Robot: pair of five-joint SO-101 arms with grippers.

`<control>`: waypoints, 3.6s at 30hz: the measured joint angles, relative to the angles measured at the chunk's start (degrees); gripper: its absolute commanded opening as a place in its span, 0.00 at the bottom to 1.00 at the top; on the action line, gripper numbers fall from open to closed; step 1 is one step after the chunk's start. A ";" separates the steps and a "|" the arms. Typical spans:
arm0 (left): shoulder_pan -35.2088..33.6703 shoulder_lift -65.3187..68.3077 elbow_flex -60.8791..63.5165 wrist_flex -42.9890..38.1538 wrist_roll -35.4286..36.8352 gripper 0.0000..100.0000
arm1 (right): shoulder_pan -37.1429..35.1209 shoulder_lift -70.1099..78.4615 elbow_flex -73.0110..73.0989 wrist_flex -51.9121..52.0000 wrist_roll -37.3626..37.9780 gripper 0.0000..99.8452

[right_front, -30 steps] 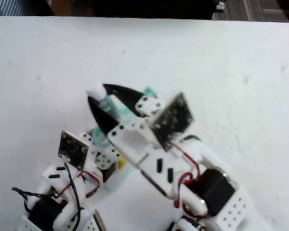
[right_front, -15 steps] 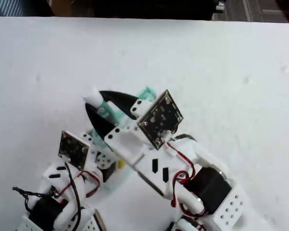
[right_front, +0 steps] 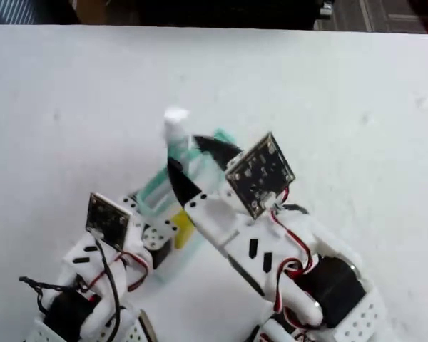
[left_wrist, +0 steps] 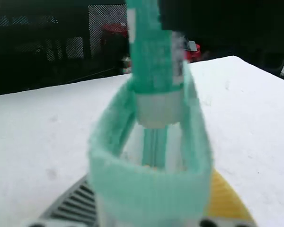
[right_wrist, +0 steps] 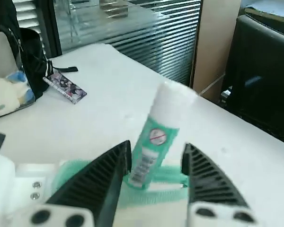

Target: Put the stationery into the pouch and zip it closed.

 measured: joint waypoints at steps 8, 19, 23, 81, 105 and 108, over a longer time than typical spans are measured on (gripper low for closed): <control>0.00 0.00 0.00 0.00 0.00 0.22 | 0.44 -3.87 0.00 1.58 2.55 0.03; 0.00 0.00 0.00 0.00 0.00 0.21 | 12.31 -4.22 0.00 -10.90 6.59 0.01; 0.00 0.00 0.00 0.00 0.00 0.21 | 24.26 -2.02 1.05 -16.00 -0.97 0.02; 0.44 0.35 0.09 -0.44 -2.55 0.02 | 14.51 3.69 2.37 -8.09 4.48 0.02; 0.44 0.35 0.09 -0.44 -2.90 0.08 | 5.01 10.46 -3.69 -0.09 3.69 0.15; 0.35 0.35 0.09 -0.44 -2.90 0.19 | 4.84 14.15 -7.74 -0.09 -0.70 0.15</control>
